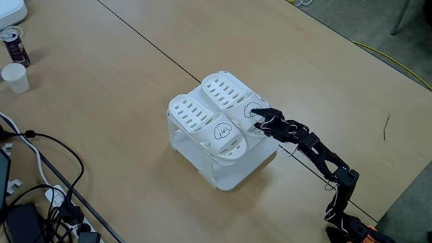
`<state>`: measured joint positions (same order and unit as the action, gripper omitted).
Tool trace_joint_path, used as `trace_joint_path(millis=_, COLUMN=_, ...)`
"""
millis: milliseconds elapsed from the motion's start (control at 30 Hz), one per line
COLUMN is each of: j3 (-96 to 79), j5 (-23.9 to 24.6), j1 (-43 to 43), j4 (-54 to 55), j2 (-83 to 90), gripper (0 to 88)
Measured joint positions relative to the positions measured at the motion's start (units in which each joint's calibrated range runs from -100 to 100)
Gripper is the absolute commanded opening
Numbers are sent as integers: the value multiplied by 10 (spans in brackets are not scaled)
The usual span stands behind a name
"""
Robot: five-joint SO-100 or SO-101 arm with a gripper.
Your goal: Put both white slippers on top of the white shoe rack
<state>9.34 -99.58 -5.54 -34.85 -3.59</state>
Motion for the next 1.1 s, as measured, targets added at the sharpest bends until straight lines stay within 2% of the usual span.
trace_joint_path(millis=200, j3=-44, j5=0, j1=0, j4=0, j2=31, gripper=184)
trace_joint_path(millis=400, j3=-67, j5=0, j1=0, j4=0, j2=53, gripper=263)
trace_joint_path(millis=1100, j3=-77, j5=0, j1=1, j4=0, j2=139, gripper=258)
